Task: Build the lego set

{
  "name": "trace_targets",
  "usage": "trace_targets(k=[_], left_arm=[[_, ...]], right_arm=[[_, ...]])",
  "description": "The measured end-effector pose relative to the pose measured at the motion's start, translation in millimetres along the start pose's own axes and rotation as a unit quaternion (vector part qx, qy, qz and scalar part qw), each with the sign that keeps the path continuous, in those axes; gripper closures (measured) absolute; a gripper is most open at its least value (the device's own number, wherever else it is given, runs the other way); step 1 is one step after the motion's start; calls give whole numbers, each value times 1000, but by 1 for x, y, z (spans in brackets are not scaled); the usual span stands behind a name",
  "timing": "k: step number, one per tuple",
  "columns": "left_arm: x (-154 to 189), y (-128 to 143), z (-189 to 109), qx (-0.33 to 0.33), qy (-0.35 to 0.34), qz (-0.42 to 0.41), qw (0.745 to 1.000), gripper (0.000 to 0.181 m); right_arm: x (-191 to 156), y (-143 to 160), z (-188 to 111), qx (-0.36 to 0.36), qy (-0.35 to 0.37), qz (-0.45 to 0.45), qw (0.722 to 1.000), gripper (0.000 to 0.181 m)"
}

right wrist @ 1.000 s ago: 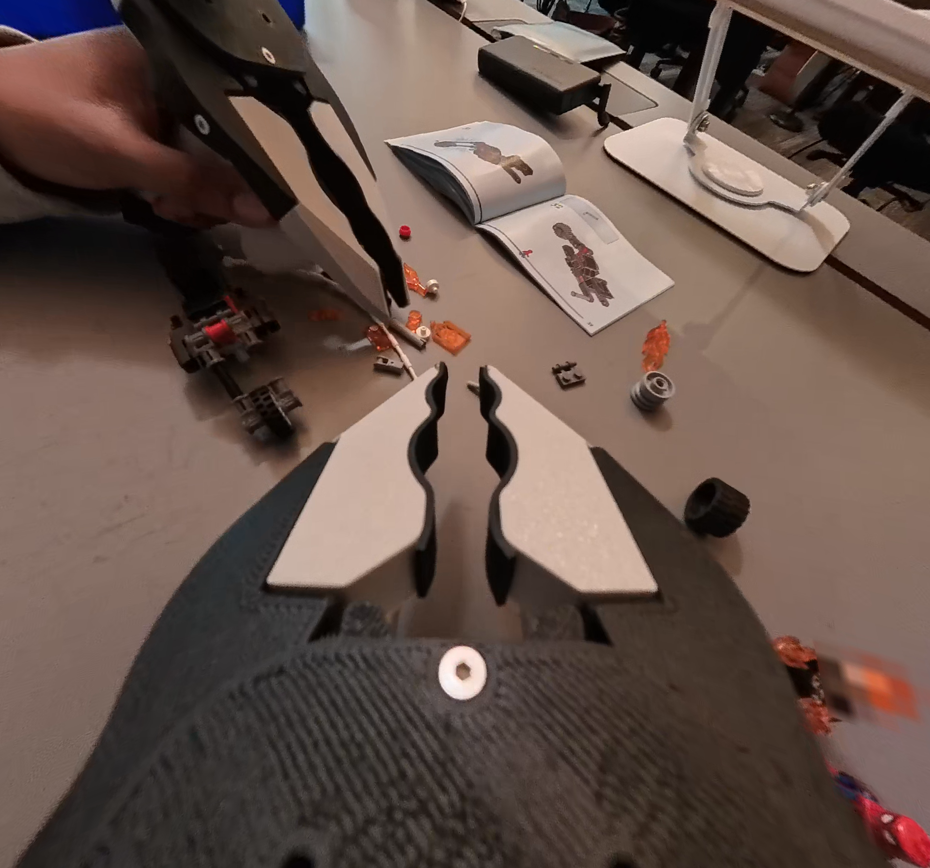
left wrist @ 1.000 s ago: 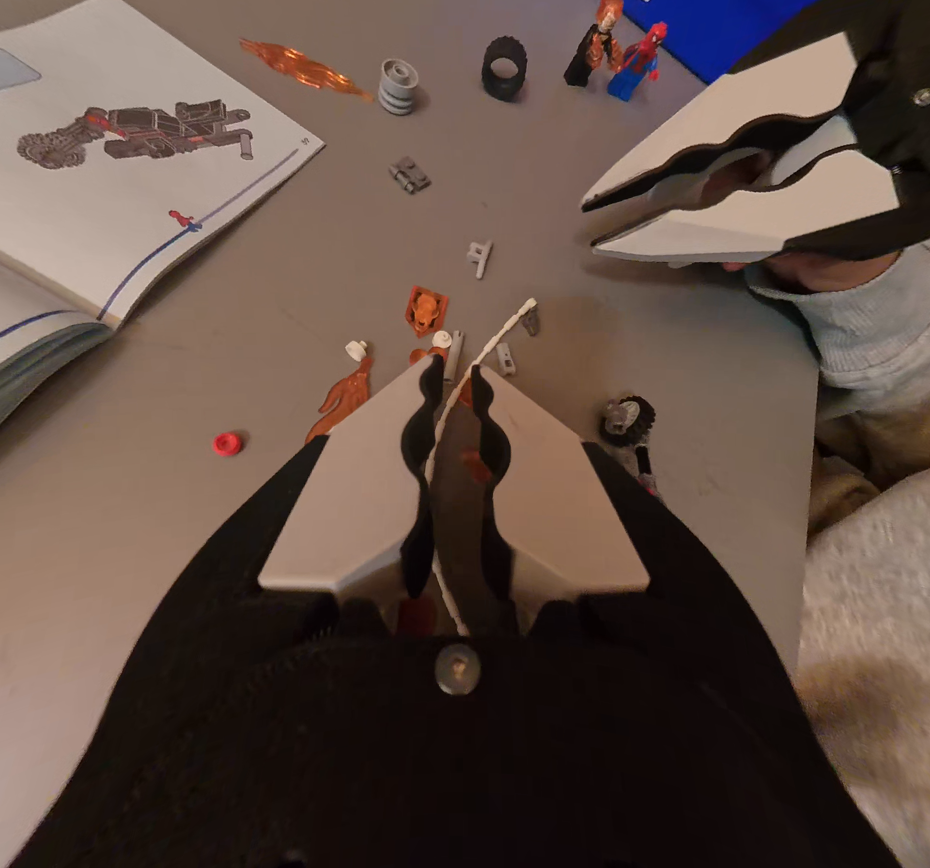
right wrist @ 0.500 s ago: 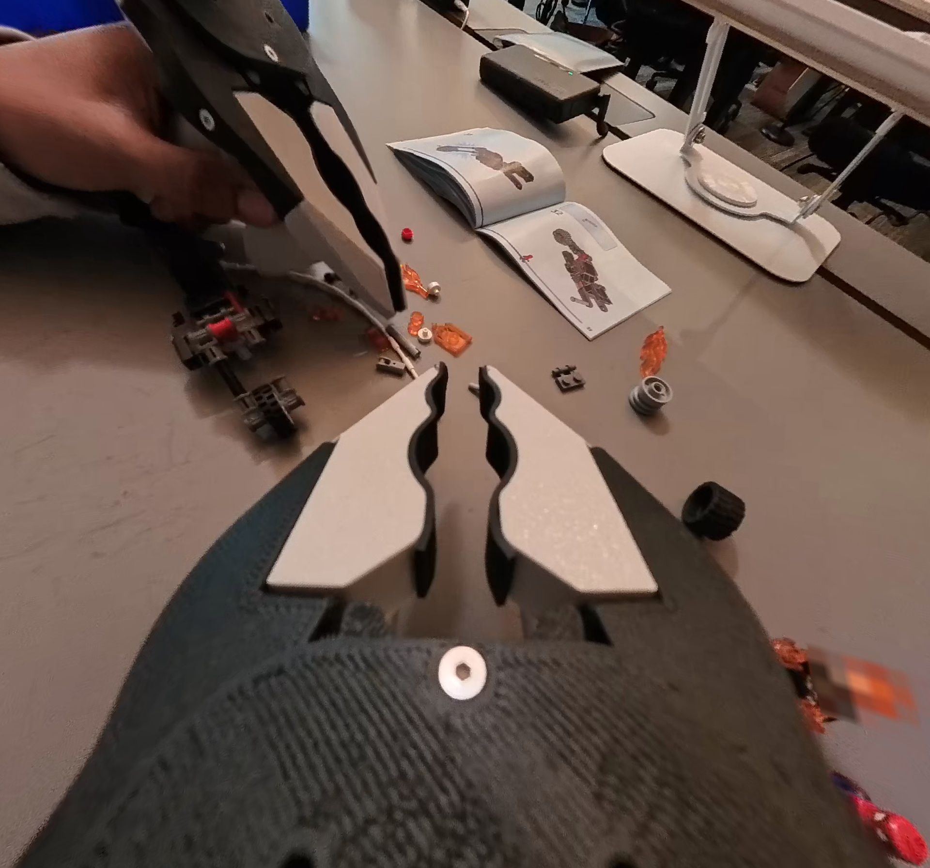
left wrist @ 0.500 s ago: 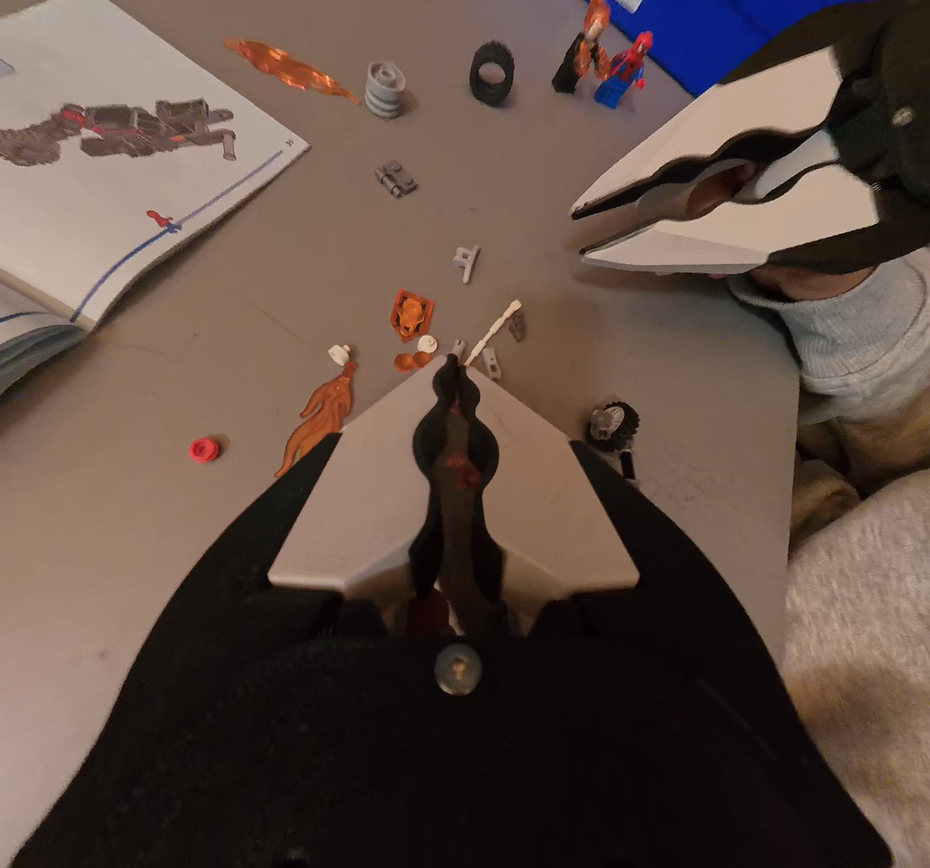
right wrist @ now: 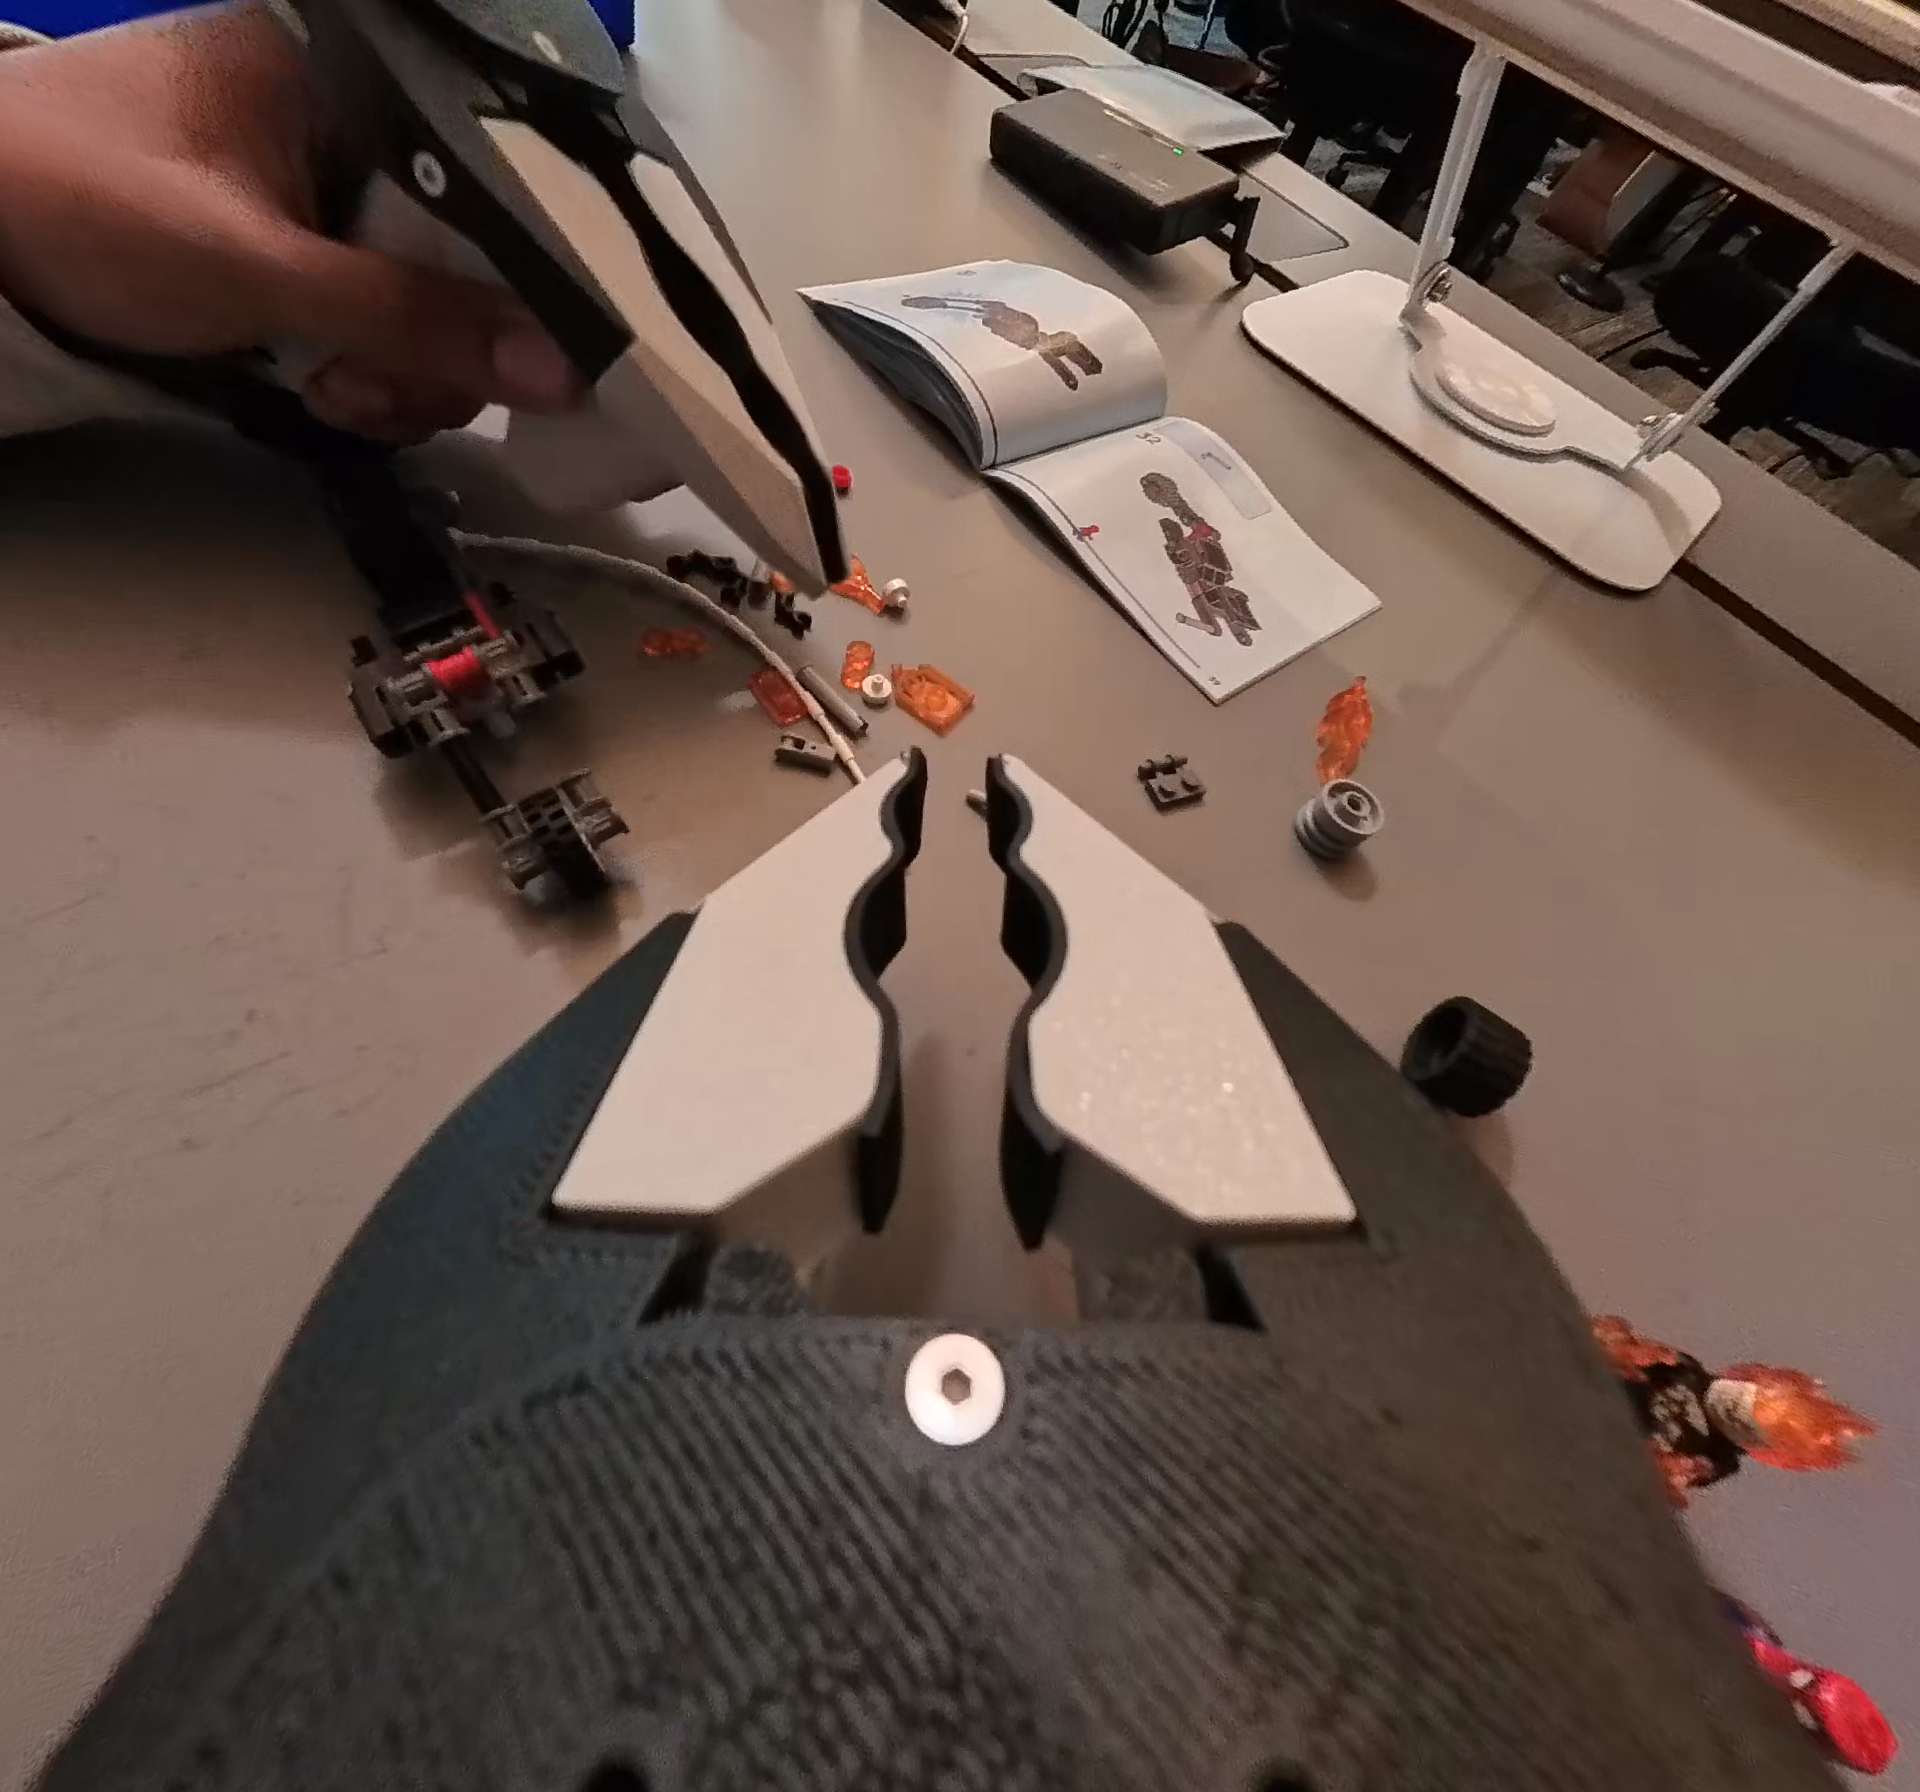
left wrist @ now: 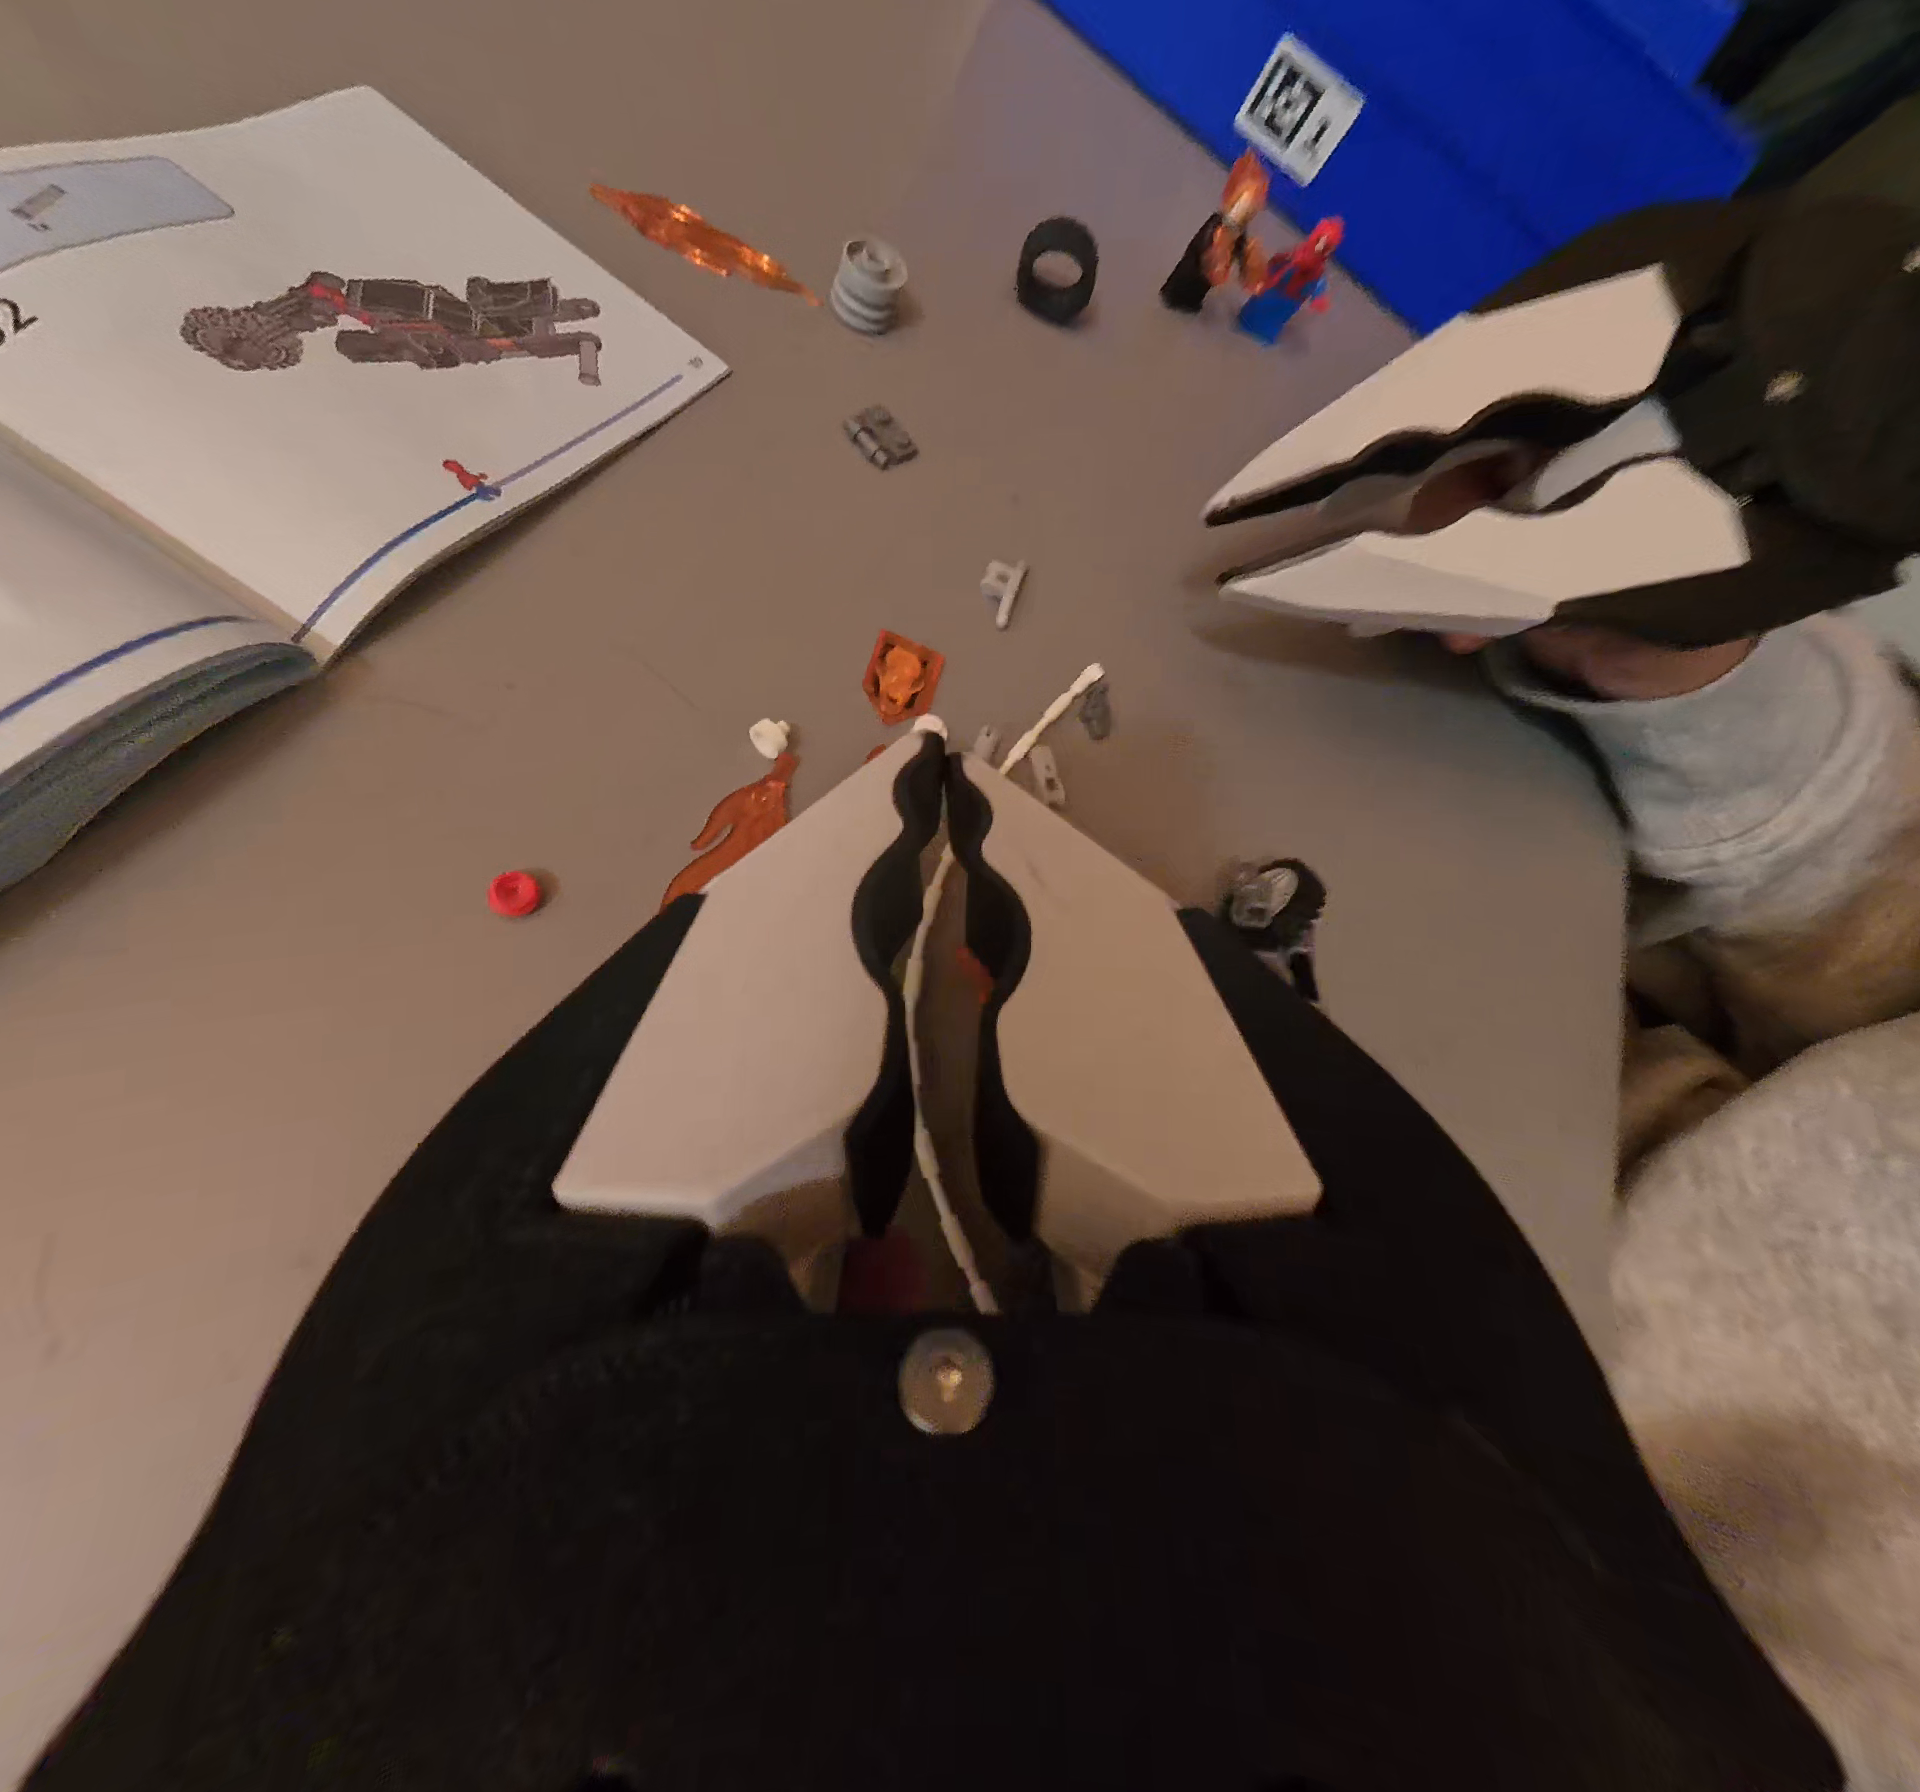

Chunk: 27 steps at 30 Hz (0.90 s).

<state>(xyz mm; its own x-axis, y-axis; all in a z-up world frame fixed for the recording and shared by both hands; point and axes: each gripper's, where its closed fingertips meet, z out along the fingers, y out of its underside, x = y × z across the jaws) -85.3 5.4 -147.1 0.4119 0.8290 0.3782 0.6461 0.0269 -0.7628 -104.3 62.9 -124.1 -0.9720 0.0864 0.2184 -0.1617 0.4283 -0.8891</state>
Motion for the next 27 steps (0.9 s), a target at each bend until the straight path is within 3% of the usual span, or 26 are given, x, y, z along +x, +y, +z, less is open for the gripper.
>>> trace_targets(k=[8, 14, 20, 27], left_arm=[[1, 13, 14, -53, -25, 30, 998, 168], [5, 21, 19, -83, -31, 59, 994, 175], [6, 19, 17, -74, -17, 45, 996, 178], [10, -1, 3, -2, 16, 12, 1000, 178]], right_arm=[[0, 0, 0, -2, 1, -1, 1000, 172], [0, 1, 1, -3, 1, -2, 1000, 172], [0, 0, 0, -2, 2, -4, 1000, 172], [0, 0, 0, -1, 5, -8, 1000, 172]])
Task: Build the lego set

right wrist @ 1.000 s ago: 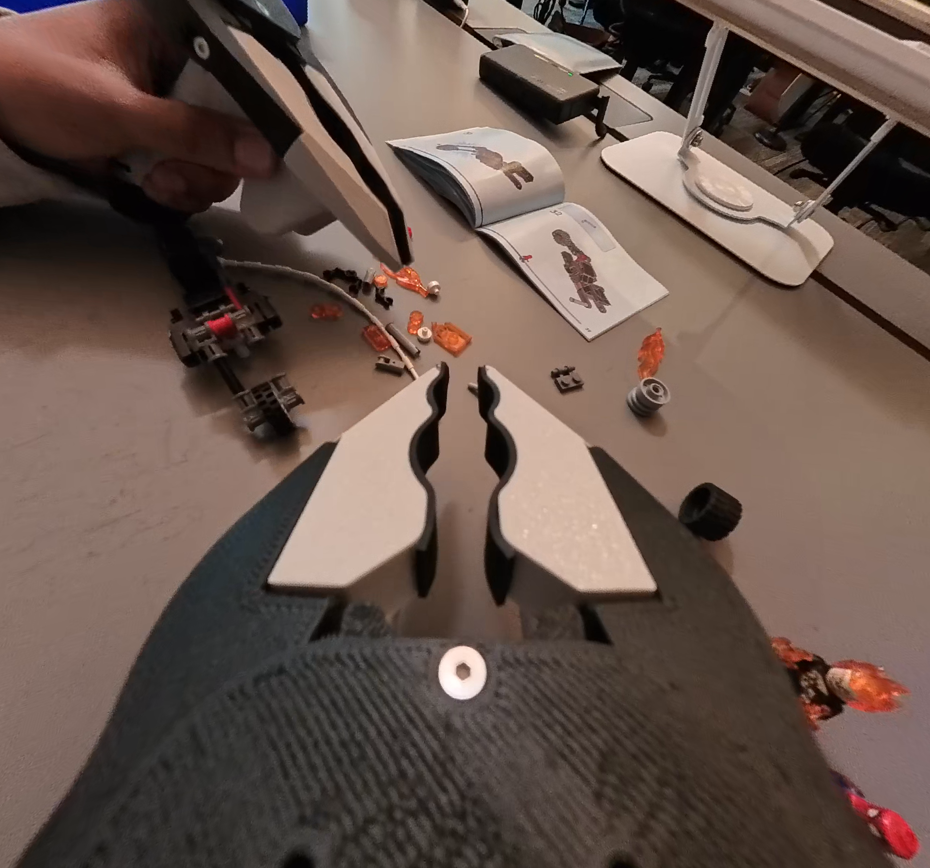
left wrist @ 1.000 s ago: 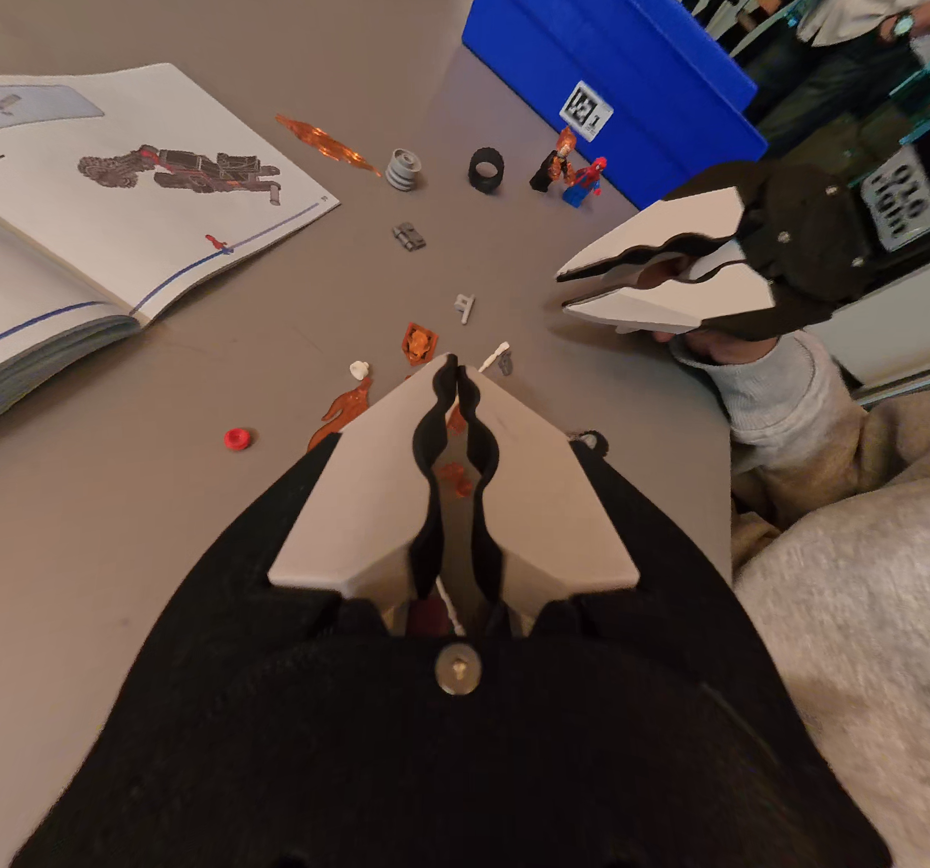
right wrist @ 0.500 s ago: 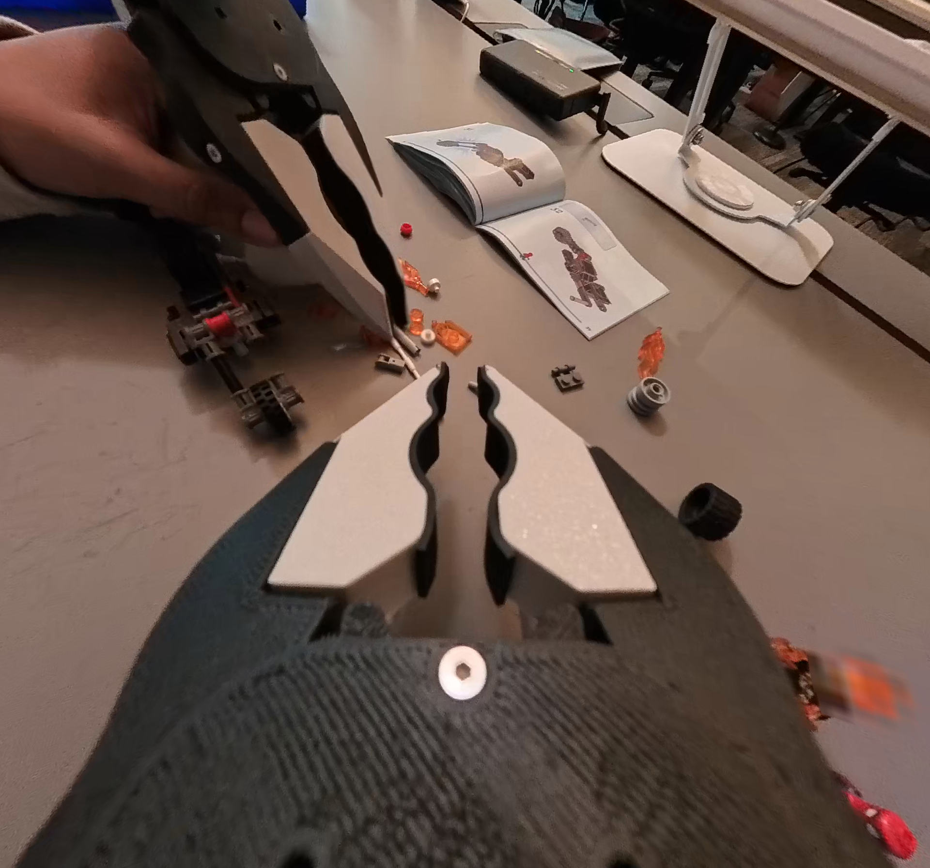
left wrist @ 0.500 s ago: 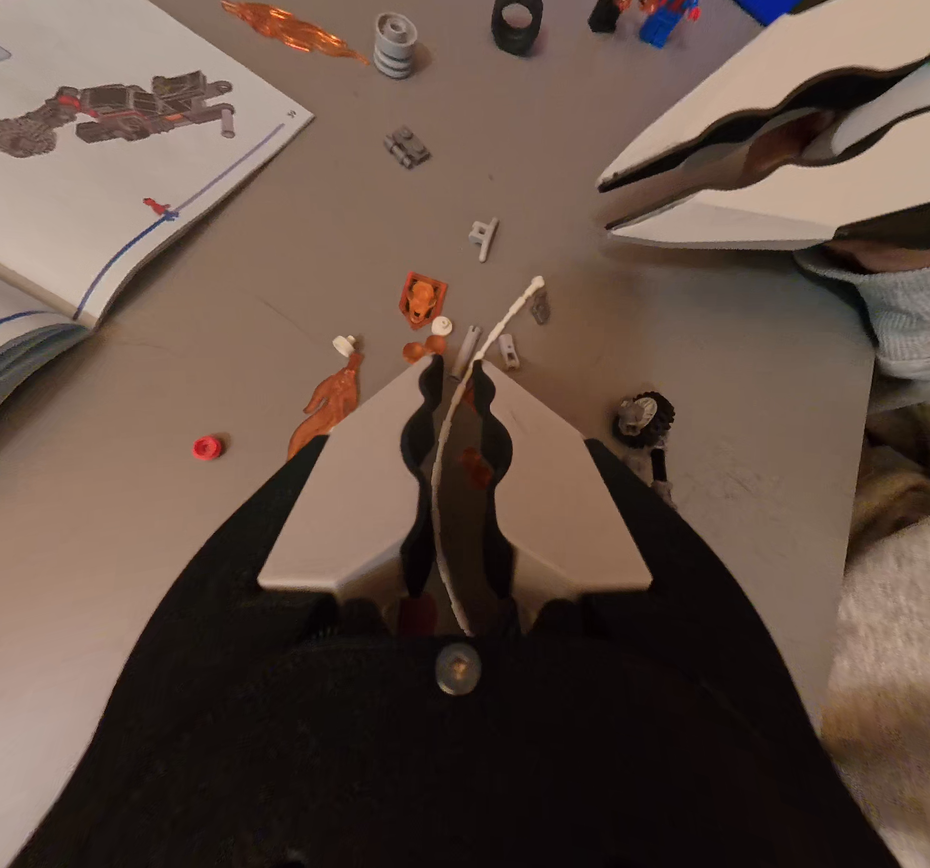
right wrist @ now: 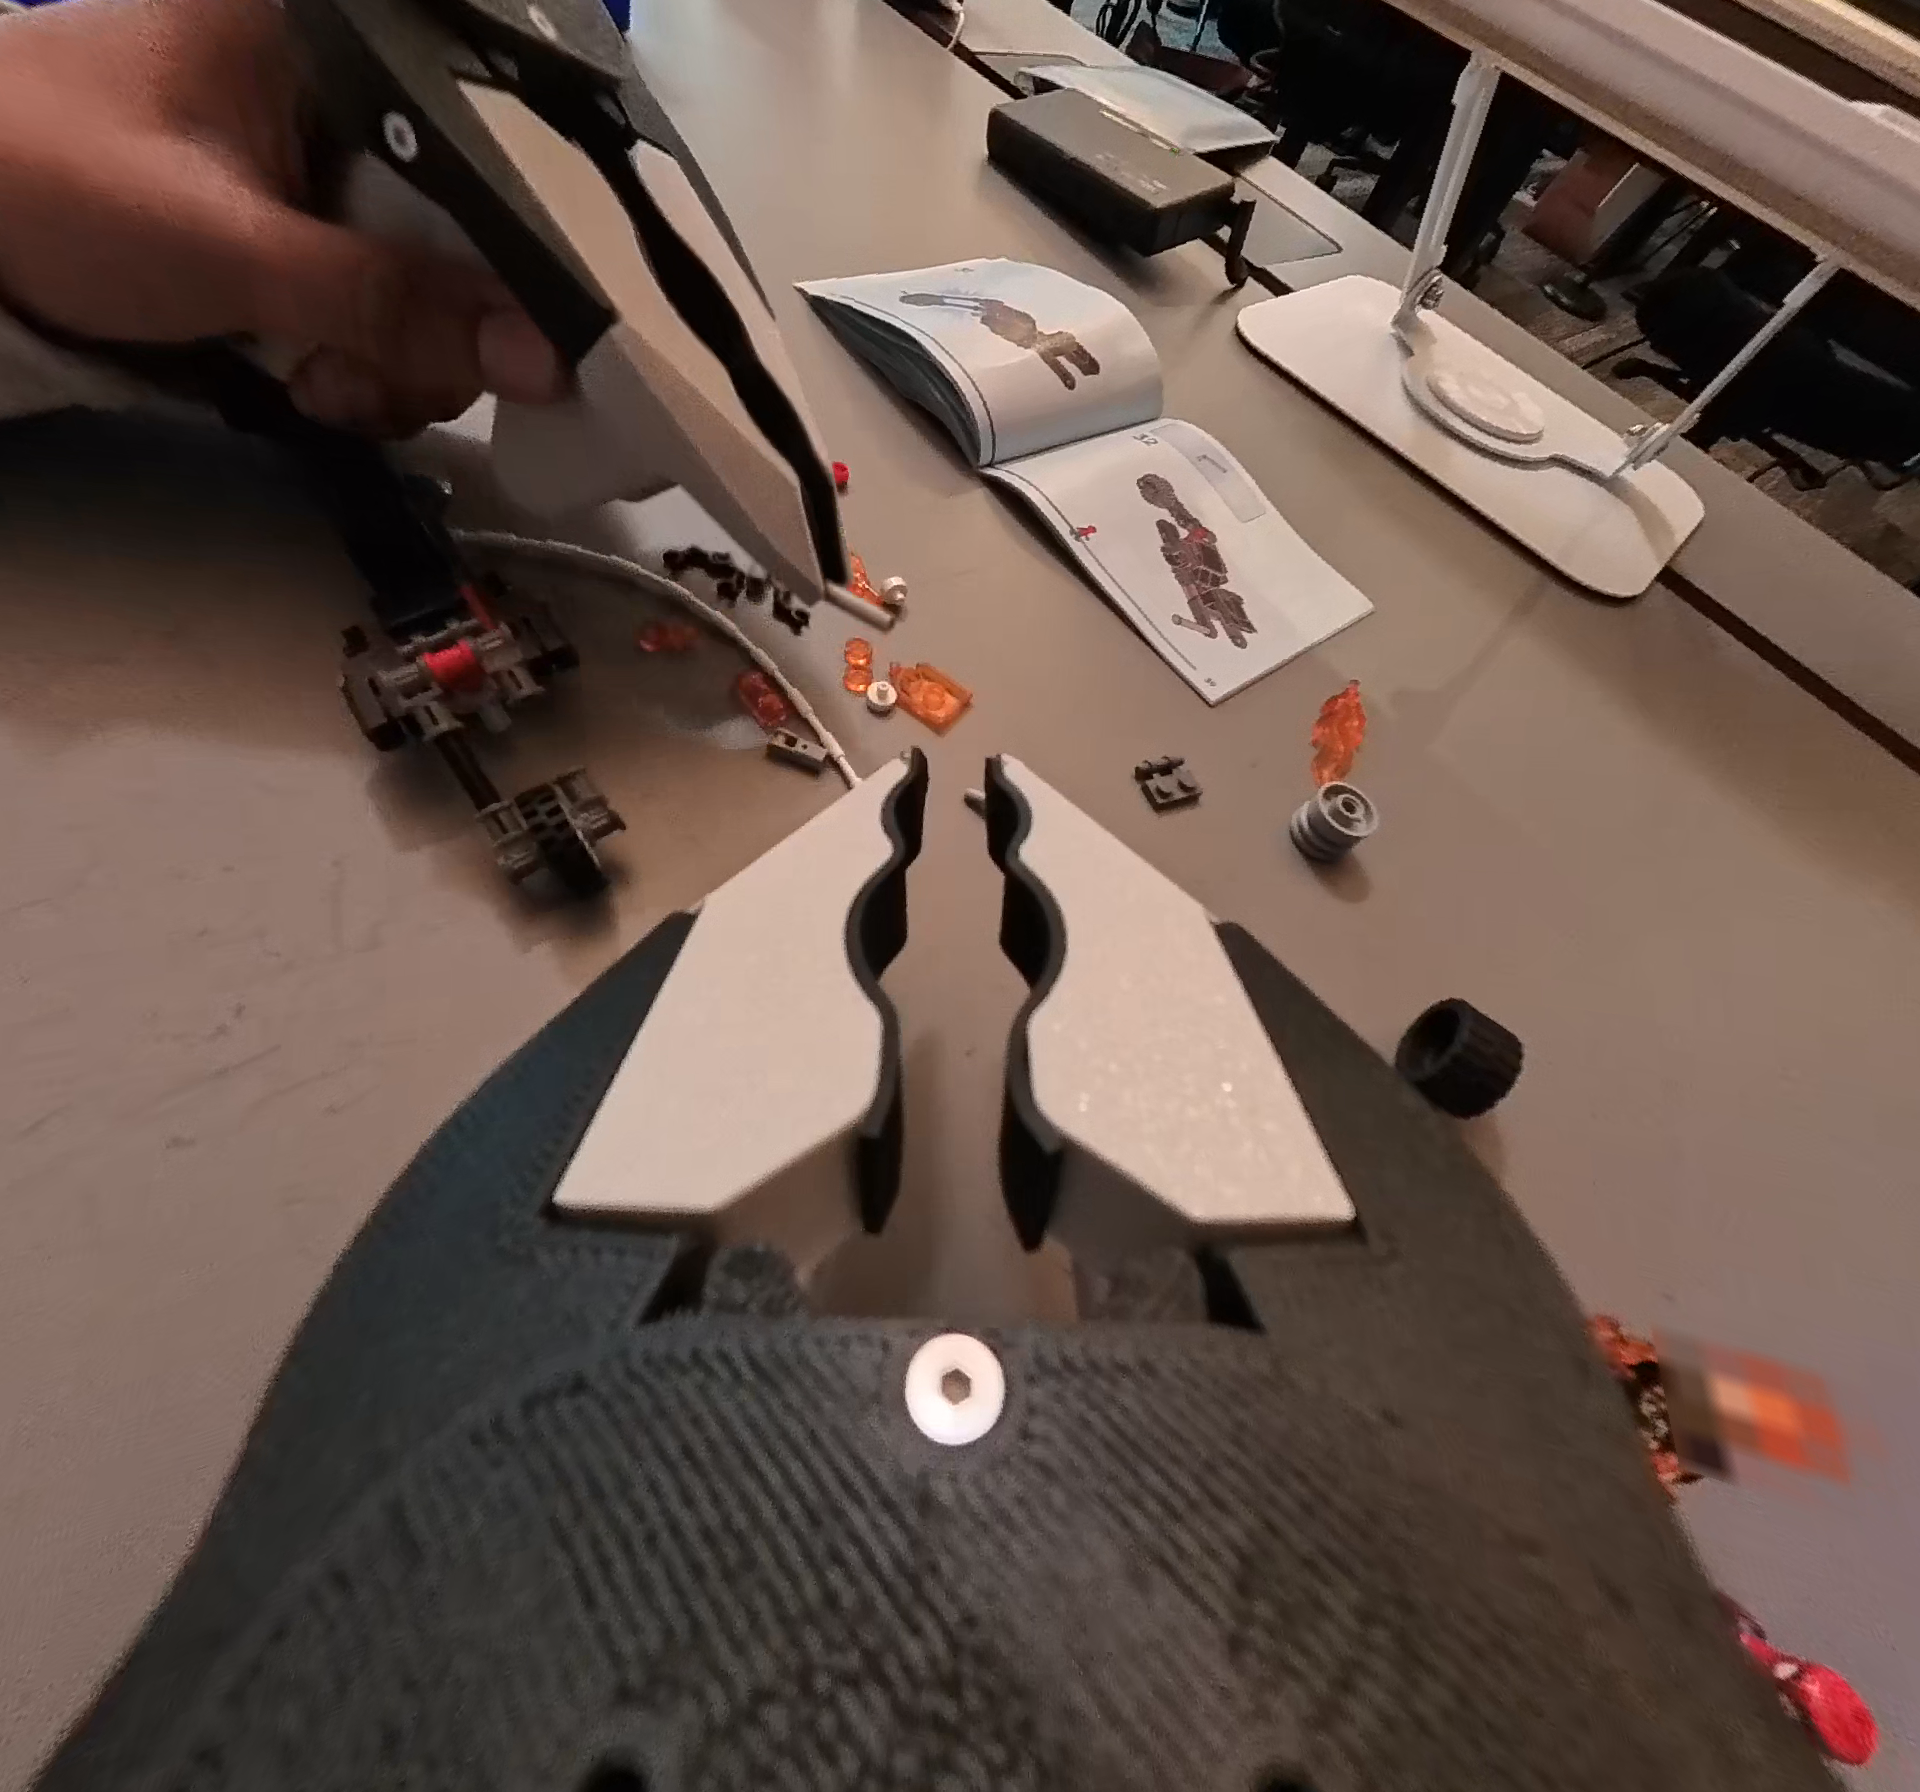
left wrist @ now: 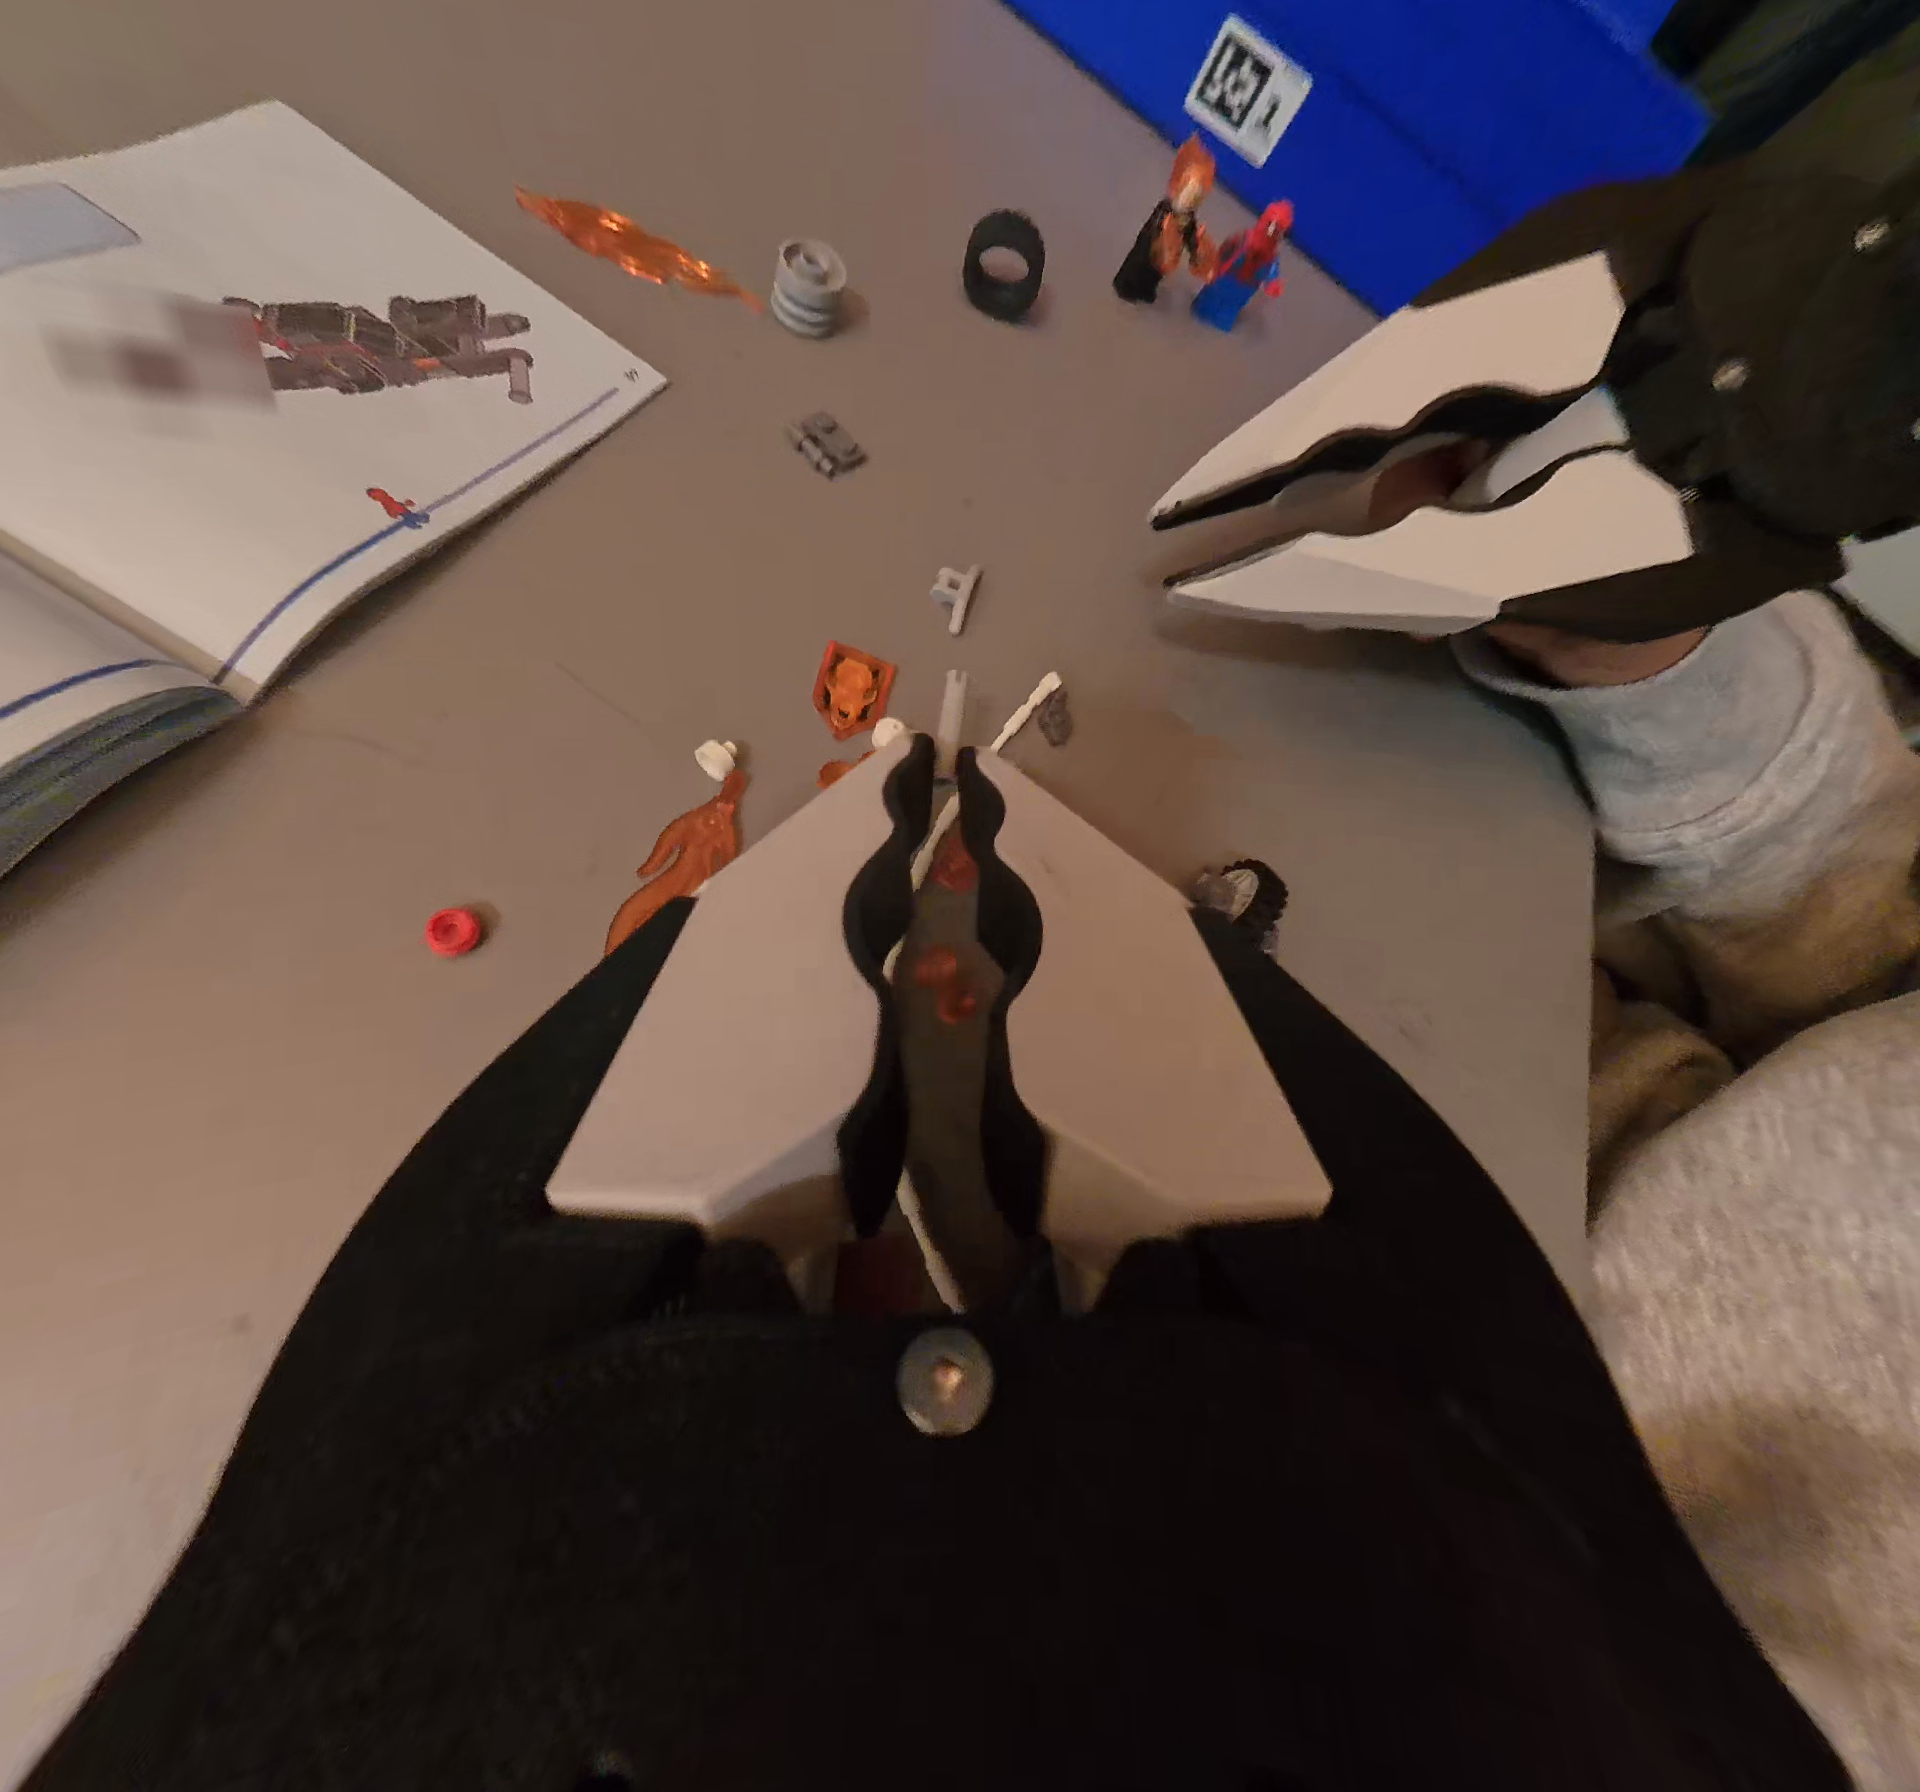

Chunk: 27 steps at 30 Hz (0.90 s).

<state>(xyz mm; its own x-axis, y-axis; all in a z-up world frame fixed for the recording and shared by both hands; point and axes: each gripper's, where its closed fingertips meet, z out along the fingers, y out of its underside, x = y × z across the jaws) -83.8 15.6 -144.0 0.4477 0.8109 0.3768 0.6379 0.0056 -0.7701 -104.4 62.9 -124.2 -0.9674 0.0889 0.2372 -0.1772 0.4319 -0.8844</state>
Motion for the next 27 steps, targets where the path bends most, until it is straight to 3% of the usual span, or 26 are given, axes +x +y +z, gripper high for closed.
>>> trace_targets(k=[11, 16, 19, 27], left_arm=[[19, -21, -14, 78, 116, -84, 987, 178], [41, -41, -27, 140, 240, -157, 948, 179], [55, -46, -31, 154, 293, -173, 928, 179], [58, -45, -30, 154, 282, -154, 934, 178]], right_arm=[[-7, -10, -1, 26, 11, -31, 999, 174], [-30, -54, -5, 120, 40, -67, 990, 165], [-36, -67, -3, 139, 90, -110, 980, 161], [-38, -68, -2, 140, 106, -133, 975, 162]])
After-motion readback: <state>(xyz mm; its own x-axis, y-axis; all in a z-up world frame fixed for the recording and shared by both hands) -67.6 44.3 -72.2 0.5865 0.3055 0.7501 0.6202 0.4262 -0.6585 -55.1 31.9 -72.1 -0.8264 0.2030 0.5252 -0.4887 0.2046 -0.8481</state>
